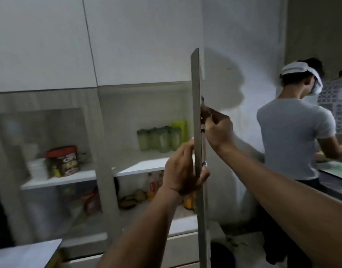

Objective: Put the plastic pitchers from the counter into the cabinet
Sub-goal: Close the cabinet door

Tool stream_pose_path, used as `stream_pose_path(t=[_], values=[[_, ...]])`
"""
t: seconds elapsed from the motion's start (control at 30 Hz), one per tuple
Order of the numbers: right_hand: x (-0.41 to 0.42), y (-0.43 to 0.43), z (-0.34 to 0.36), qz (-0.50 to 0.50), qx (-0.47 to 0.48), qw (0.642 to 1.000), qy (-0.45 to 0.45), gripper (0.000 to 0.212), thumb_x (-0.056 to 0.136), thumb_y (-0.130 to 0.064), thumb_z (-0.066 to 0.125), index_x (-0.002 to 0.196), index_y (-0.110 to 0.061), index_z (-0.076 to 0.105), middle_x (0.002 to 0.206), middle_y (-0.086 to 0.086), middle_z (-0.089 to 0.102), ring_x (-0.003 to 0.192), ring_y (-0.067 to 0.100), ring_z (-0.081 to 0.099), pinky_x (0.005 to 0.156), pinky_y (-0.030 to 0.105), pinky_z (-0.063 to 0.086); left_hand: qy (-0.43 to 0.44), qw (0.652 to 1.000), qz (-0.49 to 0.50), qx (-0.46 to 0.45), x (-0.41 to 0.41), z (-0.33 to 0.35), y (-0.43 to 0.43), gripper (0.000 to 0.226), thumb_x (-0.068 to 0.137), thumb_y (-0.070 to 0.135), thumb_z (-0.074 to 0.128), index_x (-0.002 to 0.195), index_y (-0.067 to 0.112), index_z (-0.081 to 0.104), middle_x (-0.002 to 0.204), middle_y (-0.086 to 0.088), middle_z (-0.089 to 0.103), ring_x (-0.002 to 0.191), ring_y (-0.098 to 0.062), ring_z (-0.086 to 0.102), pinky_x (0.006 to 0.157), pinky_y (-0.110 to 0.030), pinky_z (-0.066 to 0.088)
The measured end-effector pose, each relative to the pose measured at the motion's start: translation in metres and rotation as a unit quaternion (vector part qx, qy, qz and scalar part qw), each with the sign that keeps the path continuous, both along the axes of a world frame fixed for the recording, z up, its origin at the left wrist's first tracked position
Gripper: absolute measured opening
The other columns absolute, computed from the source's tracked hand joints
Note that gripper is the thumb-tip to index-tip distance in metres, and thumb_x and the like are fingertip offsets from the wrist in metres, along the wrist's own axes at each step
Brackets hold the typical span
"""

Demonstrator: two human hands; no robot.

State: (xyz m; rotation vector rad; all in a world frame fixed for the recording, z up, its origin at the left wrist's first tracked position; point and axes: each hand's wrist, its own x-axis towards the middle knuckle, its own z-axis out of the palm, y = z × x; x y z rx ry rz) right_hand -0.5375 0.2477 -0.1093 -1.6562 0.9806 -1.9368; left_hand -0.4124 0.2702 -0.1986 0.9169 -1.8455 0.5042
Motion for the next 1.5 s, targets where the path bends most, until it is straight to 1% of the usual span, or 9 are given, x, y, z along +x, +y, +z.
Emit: stream_pose_path(t=[0.2, 0.33, 0.57, 0.63, 0.7, 0.83, 0.97, 1.13, 1.5], values=[[0.114, -0.022, -0.016, 0.050, -0.051, 0.990, 0.123, 0.042, 0.094, -0.040, 0.056, 0.130, -0.018, 0.062, 0.111, -0.004, 0.062, 0.096, 0.017, 0.065, 0.087, 0.041, 0.058, 0.077, 0.983, 0.152, 0.062, 0.117, -0.010, -0.002, 0.046, 0.085, 0.038, 0.051, 0.120, 0.011, 0.061, 0.078, -0.008, 0.073, 0.065, -0.032, 0.069, 0.058, -0.042, 0.056], [0.178, -0.059, -0.024, 0.046, -0.080, 0.975, 0.204, 0.047, 0.096, -0.033, 0.054, 0.141, -0.018, 0.054, 0.125, 0.004, 0.061, 0.099, 0.019, 0.065, 0.089, 0.039, 0.056, 0.122, 0.964, 0.210, 0.109, 0.185, -0.009, -0.025, 0.036, 0.093, 0.039, 0.055, 0.122, 0.018, 0.056, 0.090, -0.011, 0.075, 0.078, -0.036, 0.070, 0.066, -0.046, 0.056], [0.245, -0.140, -0.034, -0.036, -0.098, 0.913, 0.395, 0.057, 0.099, -0.038, 0.046, 0.154, -0.023, 0.037, 0.160, 0.000, 0.039, 0.141, 0.028, 0.041, 0.112, 0.040, 0.035, 0.144, 0.931, 0.282, 0.180, 0.272, -0.004, -0.093, 0.039, 0.099, 0.040, 0.053, 0.131, 0.020, 0.046, 0.112, -0.010, 0.071, 0.097, -0.029, 0.067, 0.079, -0.041, 0.055], [0.261, -0.159, -0.036, -0.042, -0.098, 0.894, 0.434, 0.065, 0.098, -0.042, 0.045, 0.158, -0.027, 0.025, 0.164, -0.007, 0.030, 0.141, 0.027, 0.038, 0.112, 0.042, 0.037, 0.112, 0.928, 0.319, 0.155, 0.294, -0.009, -0.119, 0.059, 0.096, 0.042, 0.058, 0.145, 0.014, 0.039, 0.133, -0.013, 0.061, 0.117, -0.030, 0.059, 0.097, -0.042, 0.052], [0.276, -0.177, -0.036, -0.047, -0.086, 0.879, 0.466, 0.071, 0.097, -0.043, 0.045, 0.160, -0.029, 0.017, 0.166, -0.010, 0.022, 0.144, 0.025, 0.033, 0.111, 0.046, 0.038, 0.060, 0.924, 0.363, 0.104, 0.308, -0.015, -0.140, 0.088, 0.091, 0.041, 0.065, 0.158, 0.003, 0.022, 0.160, -0.019, 0.036, 0.143, -0.034, 0.040, 0.119, -0.041, 0.032], [0.295, -0.207, -0.035, -0.070, -0.081, 0.856, 0.506, 0.077, 0.095, -0.041, 0.048, 0.160, -0.033, 0.007, 0.168, -0.011, 0.012, 0.147, 0.022, 0.024, 0.111, 0.050, 0.036, -0.006, 0.922, 0.377, 0.088, 0.327, -0.024, -0.172, 0.100, 0.093, 0.043, 0.055, 0.160, 0.008, -0.010, 0.169, -0.013, -0.016, 0.157, -0.031, -0.008, 0.125, -0.042, -0.006], [0.309, -0.241, -0.044, -0.081, -0.090, 0.834, 0.538, 0.080, 0.095, -0.042, 0.048, 0.159, -0.036, 0.001, 0.169, -0.011, 0.002, 0.152, 0.019, 0.013, 0.113, 0.048, 0.031, -0.089, 0.905, 0.405, 0.096, 0.352, -0.037, -0.205, 0.103, 0.089, 0.045, 0.063, 0.161, 0.010, -0.001, 0.169, -0.011, -0.017, 0.156, -0.030, -0.015, 0.124, -0.045, -0.011], [0.329, -0.286, -0.058, -0.089, -0.094, 0.807, 0.576, 0.084, 0.094, -0.045, 0.048, 0.159, -0.035, -0.005, 0.169, -0.008, -0.010, 0.156, 0.019, -0.004, 0.119, 0.050, 0.023, -0.122, 0.884, 0.426, 0.153, 0.374, -0.034, -0.245, 0.112, 0.091, 0.053, 0.059, 0.157, 0.011, -0.022, 0.163, -0.009, -0.035, 0.149, -0.026, -0.036, 0.118, -0.042, -0.026], [0.360, -0.358, -0.066, -0.099, -0.081, 0.793, 0.596, 0.090, 0.092, -0.047, 0.049, 0.157, -0.036, -0.012, 0.167, -0.005, -0.021, 0.154, 0.023, -0.019, 0.121, 0.058, 0.016, -0.123, 0.865, 0.429, 0.230, 0.397, -0.021, -0.310, 0.107, 0.095, 0.060, 0.047, 0.155, 0.010, -0.026, 0.161, -0.011, -0.037, 0.150, -0.026, -0.032, 0.123, -0.043, -0.016]])
